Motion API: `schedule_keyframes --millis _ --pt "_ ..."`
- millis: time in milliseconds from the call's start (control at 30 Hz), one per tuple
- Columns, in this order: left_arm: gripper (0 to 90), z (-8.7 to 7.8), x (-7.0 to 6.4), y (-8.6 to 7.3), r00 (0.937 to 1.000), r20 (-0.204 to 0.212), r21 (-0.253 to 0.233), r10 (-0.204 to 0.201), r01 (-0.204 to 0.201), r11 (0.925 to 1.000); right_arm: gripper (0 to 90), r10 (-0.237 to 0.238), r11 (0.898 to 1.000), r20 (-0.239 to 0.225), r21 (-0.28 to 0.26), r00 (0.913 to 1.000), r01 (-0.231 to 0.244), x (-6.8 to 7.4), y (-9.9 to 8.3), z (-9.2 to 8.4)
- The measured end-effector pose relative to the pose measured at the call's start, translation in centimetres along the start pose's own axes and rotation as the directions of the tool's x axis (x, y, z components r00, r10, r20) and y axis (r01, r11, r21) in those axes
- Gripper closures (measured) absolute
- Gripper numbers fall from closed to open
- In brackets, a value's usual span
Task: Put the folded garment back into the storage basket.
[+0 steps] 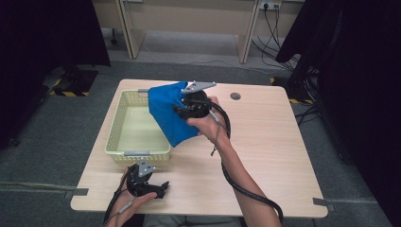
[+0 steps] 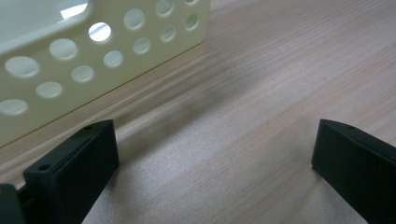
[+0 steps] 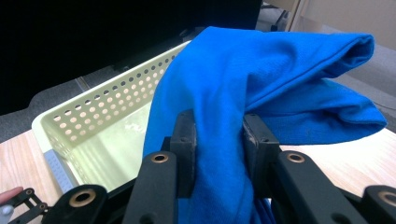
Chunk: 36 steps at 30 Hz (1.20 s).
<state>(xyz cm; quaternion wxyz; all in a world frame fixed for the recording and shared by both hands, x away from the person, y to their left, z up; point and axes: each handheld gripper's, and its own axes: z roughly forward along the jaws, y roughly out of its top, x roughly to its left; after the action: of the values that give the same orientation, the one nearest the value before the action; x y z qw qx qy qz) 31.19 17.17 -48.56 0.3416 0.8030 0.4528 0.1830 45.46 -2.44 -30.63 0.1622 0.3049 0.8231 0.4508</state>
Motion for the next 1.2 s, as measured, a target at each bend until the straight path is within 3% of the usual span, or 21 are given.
schedule_keyframes --millis 267,567,1200 --pt "0.0 0.0 0.0 0.0 1.0 0.0 0.0 0.0 0.0 1.0 70.2 -0.007 1.0 -0.005 0.014 1.0 0.007 0.9 1.3 1.7" --pt "0.0 0.0 0.0 0.0 1.0 0.0 0.001 0.001 -0.001 1.0 70.2 -0.021 1.0 -0.002 0.009 0.9998 0.021 1.9 2.9 2.2" --pt "0.0 0.0 0.0 0.0 1.0 0.0 0.001 0.0 0.0 1.0 70.1 0.005 0.999 -0.022 0.041 0.9998 -0.004 3.2 2.2 5.6"
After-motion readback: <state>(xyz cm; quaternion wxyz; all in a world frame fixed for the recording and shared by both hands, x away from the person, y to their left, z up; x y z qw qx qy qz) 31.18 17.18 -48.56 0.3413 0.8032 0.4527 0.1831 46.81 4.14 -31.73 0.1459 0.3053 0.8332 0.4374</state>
